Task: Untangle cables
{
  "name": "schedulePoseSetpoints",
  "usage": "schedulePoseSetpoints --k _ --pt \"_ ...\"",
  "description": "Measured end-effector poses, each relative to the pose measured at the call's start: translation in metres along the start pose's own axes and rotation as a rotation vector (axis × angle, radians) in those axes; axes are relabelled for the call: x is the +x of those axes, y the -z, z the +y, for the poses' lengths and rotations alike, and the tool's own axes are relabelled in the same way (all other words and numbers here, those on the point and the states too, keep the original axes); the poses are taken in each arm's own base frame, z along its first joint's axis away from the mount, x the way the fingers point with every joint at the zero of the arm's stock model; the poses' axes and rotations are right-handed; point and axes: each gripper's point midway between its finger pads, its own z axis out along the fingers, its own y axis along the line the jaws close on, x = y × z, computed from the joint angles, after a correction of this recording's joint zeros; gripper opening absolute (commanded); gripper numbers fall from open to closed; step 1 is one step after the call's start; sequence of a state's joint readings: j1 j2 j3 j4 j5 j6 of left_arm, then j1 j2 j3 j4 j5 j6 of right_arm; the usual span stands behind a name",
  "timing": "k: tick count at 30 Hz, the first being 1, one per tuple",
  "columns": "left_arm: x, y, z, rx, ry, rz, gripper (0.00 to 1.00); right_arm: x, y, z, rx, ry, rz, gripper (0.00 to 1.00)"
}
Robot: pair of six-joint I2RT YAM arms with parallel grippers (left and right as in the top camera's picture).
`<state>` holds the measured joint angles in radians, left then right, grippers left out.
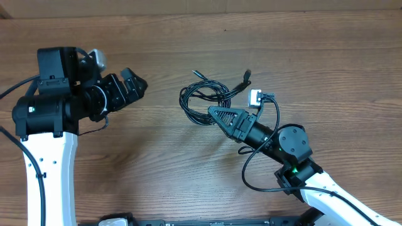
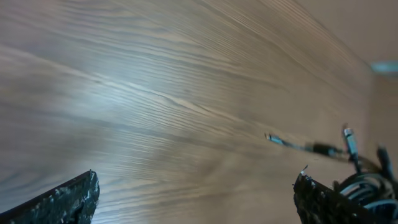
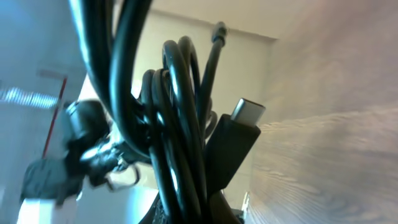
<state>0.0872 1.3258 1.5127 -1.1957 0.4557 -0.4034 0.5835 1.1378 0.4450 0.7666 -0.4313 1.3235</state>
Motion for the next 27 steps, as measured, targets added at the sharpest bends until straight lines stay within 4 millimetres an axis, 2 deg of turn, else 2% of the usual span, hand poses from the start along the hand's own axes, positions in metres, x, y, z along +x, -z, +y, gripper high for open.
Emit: schedulePoseSetpoints --k 4,10,18,22,27 --pt "0.005 -0.009 -0.011 0.079 -0.067 0.062 0.95 0.005 0.001 0.019 -0.079 0.105 0.033 0.04" --pt "0.011 -0.04 -0.035 0.252 -0.16 0.188 0.95 0.015 0.002 0.02 -0.091 0.143 0.085 0.04" --pt "0.037 -0.084 -0.063 0.422 -0.209 0.383 0.93 0.018 0.002 0.021 -0.096 0.168 0.106 0.04" --pt "0.045 -0.096 -0.079 0.546 -0.262 0.429 0.92 0.023 0.003 0.021 -0.104 0.19 0.13 0.04" --pt "0.047 -0.103 -0.083 0.638 -0.309 0.447 0.88 0.026 0.003 0.021 -0.106 0.216 0.145 0.04"
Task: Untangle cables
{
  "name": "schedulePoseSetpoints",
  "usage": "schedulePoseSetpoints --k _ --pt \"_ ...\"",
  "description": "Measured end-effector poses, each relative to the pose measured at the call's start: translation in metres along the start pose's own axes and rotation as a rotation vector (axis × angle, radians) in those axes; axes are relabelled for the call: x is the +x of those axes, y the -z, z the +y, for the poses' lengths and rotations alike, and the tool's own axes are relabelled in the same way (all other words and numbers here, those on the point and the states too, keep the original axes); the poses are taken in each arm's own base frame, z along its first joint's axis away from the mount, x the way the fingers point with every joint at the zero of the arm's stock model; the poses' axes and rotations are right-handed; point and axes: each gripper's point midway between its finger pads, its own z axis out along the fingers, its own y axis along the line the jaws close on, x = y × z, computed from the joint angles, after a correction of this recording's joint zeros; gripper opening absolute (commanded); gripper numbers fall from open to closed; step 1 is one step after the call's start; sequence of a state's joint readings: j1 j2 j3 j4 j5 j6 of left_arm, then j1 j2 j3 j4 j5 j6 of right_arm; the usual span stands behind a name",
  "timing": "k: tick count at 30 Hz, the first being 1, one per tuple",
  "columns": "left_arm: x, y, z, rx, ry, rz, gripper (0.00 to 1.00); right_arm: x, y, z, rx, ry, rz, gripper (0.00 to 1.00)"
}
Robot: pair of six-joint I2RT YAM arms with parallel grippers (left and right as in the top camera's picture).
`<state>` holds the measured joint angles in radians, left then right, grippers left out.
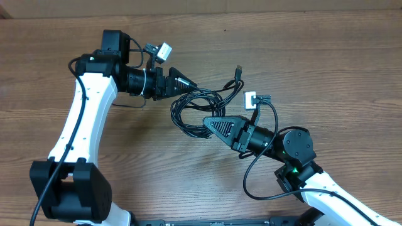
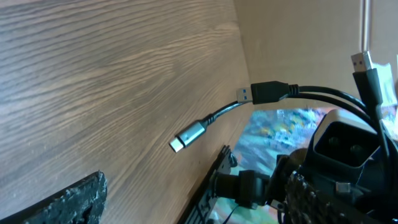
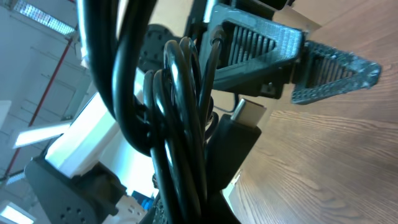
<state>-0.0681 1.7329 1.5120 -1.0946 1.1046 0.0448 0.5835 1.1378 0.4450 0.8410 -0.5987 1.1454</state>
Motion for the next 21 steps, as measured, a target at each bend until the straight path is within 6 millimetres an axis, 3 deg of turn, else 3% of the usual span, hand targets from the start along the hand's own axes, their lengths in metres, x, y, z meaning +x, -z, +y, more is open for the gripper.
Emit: schedulePoseSetpoints --k 6,11,13,15,18,21 --pt "-0.001 -0.005 -0.001 0.071 -0.069 0.008 0.84 0.008 0.001 -0.02 0.074 0.018 0.033 0.04" --pt "0.0 -0.004 -0.01 0.123 -0.134 0.002 0.81 0.009 0.001 -0.02 0.076 0.042 0.036 0.04" --pt "0.0 -0.004 -0.011 0.133 -0.156 0.002 0.84 0.009 0.001 -0.02 0.075 0.046 0.036 0.04" --pt "0.001 -0.004 -0.012 0.134 -0.176 0.001 0.93 0.009 0.001 -0.02 0.076 0.047 0.036 0.04" --pt "0.001 -0.003 -0.006 0.106 -0.194 0.001 0.94 0.01 0.001 -0.023 0.087 0.043 0.039 0.04" --pt "-0.001 0.003 0.01 0.031 -0.182 -0.003 0.88 0.013 0.003 -0.034 0.129 0.013 0.051 0.04"
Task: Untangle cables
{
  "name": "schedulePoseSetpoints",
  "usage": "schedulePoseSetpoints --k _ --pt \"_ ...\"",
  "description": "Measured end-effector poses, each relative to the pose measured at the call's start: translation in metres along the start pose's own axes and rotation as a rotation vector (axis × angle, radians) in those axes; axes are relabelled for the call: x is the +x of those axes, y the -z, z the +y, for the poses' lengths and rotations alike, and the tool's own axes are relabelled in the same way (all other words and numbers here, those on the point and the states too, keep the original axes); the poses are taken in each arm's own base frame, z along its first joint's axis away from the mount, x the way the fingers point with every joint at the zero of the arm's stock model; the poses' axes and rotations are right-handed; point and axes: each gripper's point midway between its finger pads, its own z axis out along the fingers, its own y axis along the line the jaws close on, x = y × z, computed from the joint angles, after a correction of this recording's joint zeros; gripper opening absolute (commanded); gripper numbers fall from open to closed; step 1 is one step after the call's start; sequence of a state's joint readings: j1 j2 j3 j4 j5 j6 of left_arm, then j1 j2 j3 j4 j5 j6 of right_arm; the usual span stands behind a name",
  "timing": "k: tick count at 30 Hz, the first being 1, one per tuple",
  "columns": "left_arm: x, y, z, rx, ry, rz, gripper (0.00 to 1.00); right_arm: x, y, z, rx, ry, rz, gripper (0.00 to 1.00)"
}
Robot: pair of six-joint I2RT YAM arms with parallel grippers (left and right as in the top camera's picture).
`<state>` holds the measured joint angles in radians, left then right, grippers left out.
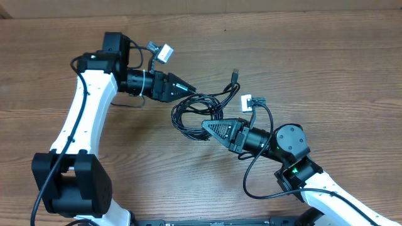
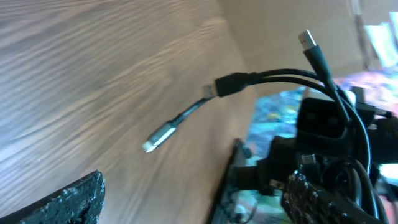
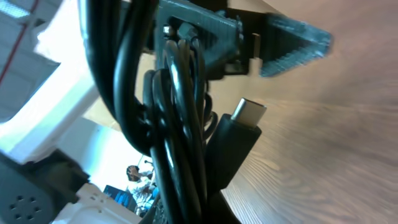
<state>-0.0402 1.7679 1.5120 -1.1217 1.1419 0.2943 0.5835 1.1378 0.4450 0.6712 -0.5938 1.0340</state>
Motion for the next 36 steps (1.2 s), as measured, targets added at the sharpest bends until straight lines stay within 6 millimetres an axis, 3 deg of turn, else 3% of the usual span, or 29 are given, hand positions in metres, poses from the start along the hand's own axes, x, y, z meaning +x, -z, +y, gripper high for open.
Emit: schedulePoseSetpoints --k 4,10,29,31,36 --pt "0.001 0.019 0.029 -0.125 0.061 -0.016 0.87 0.006 0.001 -0.018 0.071 -0.05 0.016 0.04" --pt "0.002 0.044 0.056 -0.234 0.18 -0.056 0.88 0.006 0.001 -0.025 0.101 -0.065 0.01 0.04" --pt "0.007 0.046 0.064 -0.287 0.233 -0.041 0.91 0.005 0.001 -0.026 0.108 -0.065 0.0 0.04" --pt "0.008 0.046 0.065 -0.291 0.235 -0.039 0.97 0.005 0.001 -0.026 0.108 -0.066 0.0 0.04" --pt "0.014 0.045 0.063 -0.286 0.26 -0.02 0.97 0.005 0.001 -0.026 0.108 -0.065 0.0 0.04"
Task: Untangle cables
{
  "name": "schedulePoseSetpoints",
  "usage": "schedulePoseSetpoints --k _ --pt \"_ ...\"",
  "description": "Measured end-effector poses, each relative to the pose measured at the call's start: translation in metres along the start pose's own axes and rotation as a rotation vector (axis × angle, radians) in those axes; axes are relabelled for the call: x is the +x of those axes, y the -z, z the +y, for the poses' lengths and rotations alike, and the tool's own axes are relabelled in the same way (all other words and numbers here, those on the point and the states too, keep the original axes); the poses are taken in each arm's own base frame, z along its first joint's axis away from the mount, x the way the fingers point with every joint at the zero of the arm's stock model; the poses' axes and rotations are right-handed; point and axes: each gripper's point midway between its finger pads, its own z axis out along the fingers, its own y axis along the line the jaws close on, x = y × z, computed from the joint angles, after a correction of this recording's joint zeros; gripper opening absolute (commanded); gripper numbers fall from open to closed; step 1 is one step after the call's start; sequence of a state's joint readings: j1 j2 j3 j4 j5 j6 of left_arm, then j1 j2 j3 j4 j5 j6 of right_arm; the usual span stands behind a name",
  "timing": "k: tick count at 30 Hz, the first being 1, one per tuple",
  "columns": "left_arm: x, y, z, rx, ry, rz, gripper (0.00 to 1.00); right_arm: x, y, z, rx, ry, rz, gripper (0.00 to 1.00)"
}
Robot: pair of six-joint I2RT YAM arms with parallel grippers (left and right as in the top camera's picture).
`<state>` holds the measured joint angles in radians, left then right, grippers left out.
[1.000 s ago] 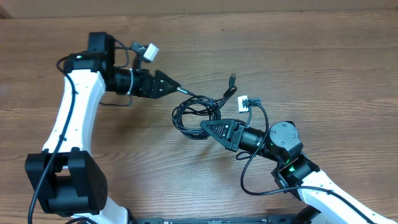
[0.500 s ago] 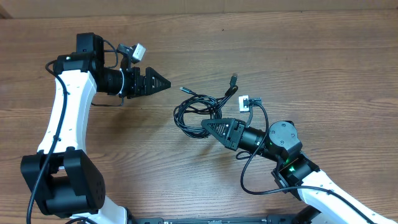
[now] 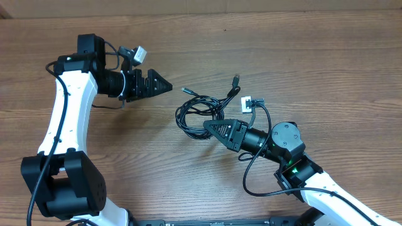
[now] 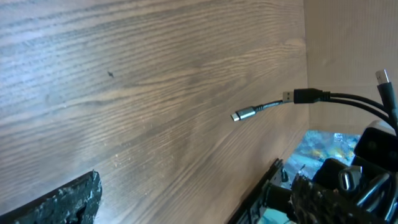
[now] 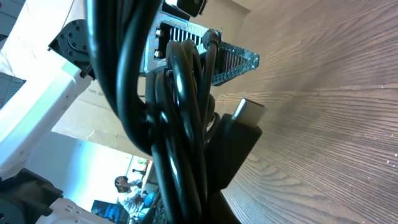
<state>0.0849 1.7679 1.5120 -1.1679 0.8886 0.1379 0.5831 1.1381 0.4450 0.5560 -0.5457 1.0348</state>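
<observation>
A tangled bundle of black cables (image 3: 200, 110) lies mid-table. My right gripper (image 3: 210, 127) is shut on its near side; in the right wrist view the cable loops (image 5: 177, 118) fill the frame beside a USB-C plug (image 5: 247, 113). One loose end with a silver connector (image 3: 186, 91) points left from the bundle, another end (image 3: 235, 79) sticks up at the back. My left gripper (image 3: 166, 84) stands open and empty to the left of the bundle, apart from it. Its wrist view shows the silver connector (image 4: 240, 116) ahead, between the fingers (image 4: 65, 199).
The bare wooden table (image 3: 326, 69) surrounds the bundle. A white tag (image 3: 249, 102) on the right arm's own cable sits just right of the bundle. The left arm's own cable droops behind its wrist.
My left gripper has drawn back to the left, away from the bundle's upper-left side, still open and empty. The silver-tipped end now lies free on the table. The right gripper keeps its hold.
My left gripper stood open far left while the right was shut on the bundle. Then the left gripper was at the bundle's upper-left edge, near a loose end, and stayed there open. Now it is back to the left with nothing in it.
</observation>
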Motion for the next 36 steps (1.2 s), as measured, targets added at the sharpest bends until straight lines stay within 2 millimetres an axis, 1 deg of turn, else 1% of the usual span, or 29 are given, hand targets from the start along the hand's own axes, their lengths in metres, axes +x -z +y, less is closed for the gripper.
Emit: schedulePoseSetpoints --k 4,8,11,13,14,17,20,21,22,24,25,29,34,36 --pt "0.015 0.0 -0.005 0.023 -0.01 0.05 0.98 0.0 0.0 0.0 0.001 -0.001 0.0 0.04" --pt "0.024 0.003 -0.008 0.041 -0.012 0.077 0.98 0.0 0.0 0.0 0.0 -0.001 0.0 0.04" --pt "0.025 0.011 -0.011 0.054 -0.036 0.065 0.98 0.0 0.0 0.0 0.001 -0.001 -0.001 0.04" --pt "0.024 0.021 -0.02 0.049 -0.087 0.033 0.97 0.0 0.0 0.0 0.001 -0.001 0.0 0.04" --pt "0.025 0.027 -0.026 0.043 -0.12 0.013 0.96 0.0 0.0 0.0 0.001 0.0 0.0 0.04" --pt "0.029 0.055 -0.061 0.019 -0.282 -0.08 0.92 0.0 0.0 0.0 0.001 -0.001 -0.001 0.04" --pt "0.04 0.087 -0.105 -0.016 -0.472 -0.189 0.79 0.0 0.0 0.0 0.001 0.0 0.0 0.04" --pt "0.045 0.095 -0.115 -0.026 -0.516 -0.215 0.74 0.0 0.0 0.0 0.001 -0.001 0.0 0.04" --pt "0.048 0.099 -0.12 -0.034 -0.54 -0.229 0.72 0.0 0.0 0.0 0.001 -0.001 0.0 0.04" --pt "0.057 0.109 -0.134 -0.051 -0.595 -0.264 0.64 0.0 0.0 0.0 0.001 -0.001 0.0 0.04" --pt "0.06 0.111 -0.138 -0.055 -0.608 -0.272 0.61 0.0 0.0 0.0 0.001 -0.001 0.0 0.04" --pt "0.062 0.11 -0.142 -0.057 -0.635 -0.27 0.56 0.0 0.0 0.0 0.001 -0.001 0.0 0.04" --pt "0.056 0.1 -0.155 -0.047 -0.689 -0.271 0.57 0.0 0.0 0.0 0.001 -0.001 0.0 0.04" --pt "0.051 0.096 -0.16 -0.056 -0.7 -0.279 0.6 0.0 0.0 0.0 0.001 -0.001 0.001 0.04"
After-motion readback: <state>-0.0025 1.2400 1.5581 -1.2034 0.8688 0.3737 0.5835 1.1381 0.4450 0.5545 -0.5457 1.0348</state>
